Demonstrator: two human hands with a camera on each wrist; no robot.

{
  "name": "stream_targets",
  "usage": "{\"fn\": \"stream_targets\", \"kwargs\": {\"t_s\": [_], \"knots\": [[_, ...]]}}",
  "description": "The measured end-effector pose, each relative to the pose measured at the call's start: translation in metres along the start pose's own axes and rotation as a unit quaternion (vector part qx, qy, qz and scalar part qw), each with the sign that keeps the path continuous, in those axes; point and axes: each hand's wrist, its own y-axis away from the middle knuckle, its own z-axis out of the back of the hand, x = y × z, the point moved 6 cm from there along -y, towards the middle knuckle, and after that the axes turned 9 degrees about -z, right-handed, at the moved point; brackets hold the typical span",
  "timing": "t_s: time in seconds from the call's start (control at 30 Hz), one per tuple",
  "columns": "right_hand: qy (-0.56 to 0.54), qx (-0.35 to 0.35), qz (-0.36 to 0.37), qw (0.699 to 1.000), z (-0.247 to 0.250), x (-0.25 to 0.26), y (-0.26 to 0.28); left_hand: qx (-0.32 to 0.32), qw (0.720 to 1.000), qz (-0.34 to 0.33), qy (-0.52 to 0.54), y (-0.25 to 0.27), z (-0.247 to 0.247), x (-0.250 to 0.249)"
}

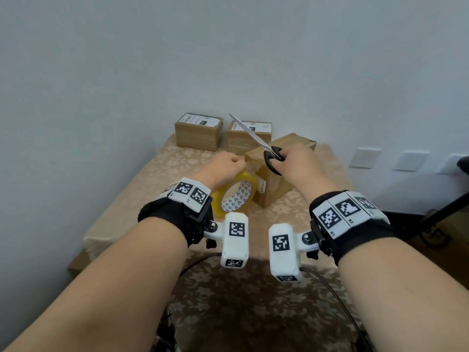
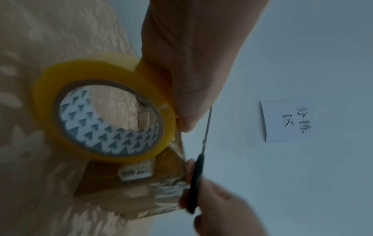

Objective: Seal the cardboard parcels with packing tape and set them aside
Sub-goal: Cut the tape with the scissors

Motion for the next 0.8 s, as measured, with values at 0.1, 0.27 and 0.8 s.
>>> {"fn": "stream_targets", "kwargs": {"t_s": [0.1, 0.27, 0.8], "knots": [[-0.011, -0.001, -0.007, 1.0, 0.0, -0.001, 0.0, -0.012, 1.0, 0.003, 0.02, 0.004, 0.012, -0.005], [-0.029, 0.006, -0.014, 0.999, 0.002, -0.006, 0.0, -0.05, 0.998, -0.016, -0.018, 0.008, 0.008, -0.011], [-0.067, 0.466, -0.048, 0.881, 0.014, -0.063, 0.067, -0.108, 0.983, 0.024, 0.144, 0.004, 0.0, 0.007]]}}
